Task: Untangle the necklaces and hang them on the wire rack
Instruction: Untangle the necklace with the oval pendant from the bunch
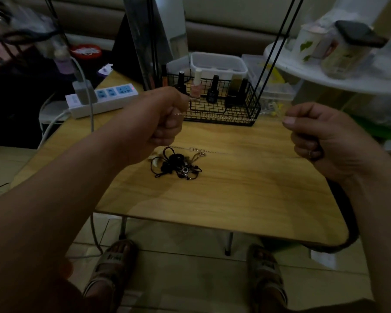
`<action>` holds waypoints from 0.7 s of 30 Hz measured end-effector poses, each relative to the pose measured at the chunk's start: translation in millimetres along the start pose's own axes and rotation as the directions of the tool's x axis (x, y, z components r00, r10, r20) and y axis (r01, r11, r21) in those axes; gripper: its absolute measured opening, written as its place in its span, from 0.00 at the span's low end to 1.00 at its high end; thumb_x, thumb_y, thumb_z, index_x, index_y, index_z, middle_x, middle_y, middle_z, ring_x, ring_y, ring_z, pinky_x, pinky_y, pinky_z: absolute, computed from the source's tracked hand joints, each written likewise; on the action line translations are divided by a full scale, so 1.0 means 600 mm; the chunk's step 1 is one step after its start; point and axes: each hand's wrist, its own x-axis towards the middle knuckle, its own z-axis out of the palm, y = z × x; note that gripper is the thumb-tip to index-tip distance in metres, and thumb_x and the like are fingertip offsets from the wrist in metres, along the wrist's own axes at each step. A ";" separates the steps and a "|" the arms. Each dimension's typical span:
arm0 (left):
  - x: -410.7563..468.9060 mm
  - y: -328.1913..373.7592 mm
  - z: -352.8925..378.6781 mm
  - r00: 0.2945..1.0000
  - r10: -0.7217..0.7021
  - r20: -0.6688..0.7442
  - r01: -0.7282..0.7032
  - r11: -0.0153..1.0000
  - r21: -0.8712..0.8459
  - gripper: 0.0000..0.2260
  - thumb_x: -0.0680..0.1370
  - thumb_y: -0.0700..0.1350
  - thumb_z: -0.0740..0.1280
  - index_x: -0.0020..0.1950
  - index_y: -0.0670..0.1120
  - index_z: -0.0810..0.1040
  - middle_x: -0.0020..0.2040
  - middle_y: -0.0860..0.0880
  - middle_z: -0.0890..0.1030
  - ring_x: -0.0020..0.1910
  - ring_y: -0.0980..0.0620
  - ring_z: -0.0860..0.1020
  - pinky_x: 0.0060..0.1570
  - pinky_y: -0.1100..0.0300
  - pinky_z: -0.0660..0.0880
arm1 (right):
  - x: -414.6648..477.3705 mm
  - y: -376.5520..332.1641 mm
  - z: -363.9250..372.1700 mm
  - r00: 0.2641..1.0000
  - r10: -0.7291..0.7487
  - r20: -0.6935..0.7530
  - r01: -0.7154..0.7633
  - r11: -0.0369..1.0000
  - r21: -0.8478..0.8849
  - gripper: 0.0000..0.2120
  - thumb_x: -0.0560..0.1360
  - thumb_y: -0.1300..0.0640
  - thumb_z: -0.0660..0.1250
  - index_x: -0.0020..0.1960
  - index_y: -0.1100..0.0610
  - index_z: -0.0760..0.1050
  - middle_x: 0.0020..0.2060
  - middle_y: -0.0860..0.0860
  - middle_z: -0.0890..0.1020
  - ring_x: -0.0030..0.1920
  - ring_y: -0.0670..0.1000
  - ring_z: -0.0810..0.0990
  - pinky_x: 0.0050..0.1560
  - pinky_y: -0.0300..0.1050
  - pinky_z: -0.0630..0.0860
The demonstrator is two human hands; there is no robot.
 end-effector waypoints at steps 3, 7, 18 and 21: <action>0.001 -0.002 -0.001 1.000 -0.019 0.017 0.019 1.000 0.009 0.05 0.81 0.42 0.62 0.45 0.47 0.74 0.31 0.49 0.65 0.28 0.52 0.57 0.31 0.53 0.49 | 0.002 -0.001 0.000 1.000 0.008 -0.007 -0.008 1.000 0.026 0.07 0.68 0.60 0.71 0.45 0.54 0.76 0.31 0.49 0.70 0.24 0.44 0.60 0.25 0.39 0.53; 0.005 -0.008 -0.006 0.999 -0.009 0.044 0.009 1.000 -0.001 0.05 0.81 0.42 0.61 0.46 0.47 0.74 0.33 0.50 0.68 0.29 0.53 0.59 0.32 0.53 0.50 | -0.003 -0.006 0.002 0.996 0.082 -0.033 -0.076 0.987 0.144 0.05 0.79 0.62 0.65 0.47 0.53 0.75 0.29 0.47 0.66 0.25 0.43 0.61 0.26 0.37 0.55; 0.022 -0.010 -0.041 0.998 0.031 -0.047 -0.053 0.791 -0.610 0.04 0.83 0.42 0.58 0.50 0.50 0.71 0.43 0.55 0.77 0.30 0.59 0.62 0.28 0.67 0.55 | -0.014 -0.012 0.010 0.990 0.139 -0.029 -0.105 0.854 0.510 0.09 0.81 0.60 0.61 0.58 0.56 0.78 0.31 0.46 0.68 0.32 0.45 0.72 0.43 0.42 0.76; 0.027 -0.015 -0.050 0.997 0.063 -0.039 -0.074 0.769 -0.635 0.05 0.83 0.42 0.58 0.50 0.50 0.71 0.46 0.55 0.78 0.29 0.59 0.63 0.27 0.68 0.57 | -0.012 -0.013 0.005 0.992 0.124 -0.033 -0.089 0.852 0.515 0.13 0.80 0.60 0.61 0.63 0.56 0.77 0.35 0.47 0.74 0.32 0.44 0.72 0.33 0.36 0.72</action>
